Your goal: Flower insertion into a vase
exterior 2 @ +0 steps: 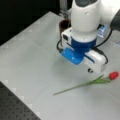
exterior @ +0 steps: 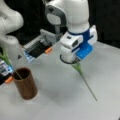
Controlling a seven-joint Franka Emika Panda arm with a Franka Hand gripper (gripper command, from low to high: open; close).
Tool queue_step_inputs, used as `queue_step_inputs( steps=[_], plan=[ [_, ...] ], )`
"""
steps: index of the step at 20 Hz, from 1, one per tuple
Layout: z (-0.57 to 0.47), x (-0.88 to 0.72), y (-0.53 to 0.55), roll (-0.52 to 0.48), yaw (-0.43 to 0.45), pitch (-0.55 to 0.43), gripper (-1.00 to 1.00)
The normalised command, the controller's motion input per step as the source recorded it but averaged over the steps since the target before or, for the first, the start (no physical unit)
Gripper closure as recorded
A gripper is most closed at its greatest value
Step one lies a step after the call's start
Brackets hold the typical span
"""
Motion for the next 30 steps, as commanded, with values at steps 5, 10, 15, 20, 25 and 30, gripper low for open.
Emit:
queue_step_inputs(
  steps=[5, 10, 15, 20, 25, 30],
  plan=[
    [-0.17, 0.1, 0.09, -0.073, -0.044, -0.039, -1.0],
    [-0.27, 0.03, 0.08, -0.174, -0.017, -0.006, -1.0],
    [-0.34, -0.02, 0.14, -0.185, -0.034, -0.051, -1.0],
    [-0.27, -0.01, 0.1, -0.194, -0.024, -0.061, -1.0],
    [-0.18, 0.01, -0.01, -0.167, -0.007, -0.089, -1.0],
    [-0.22, 0.01, -0.02, -0.159, -0.016, -0.127, -1.0]
  ],
)
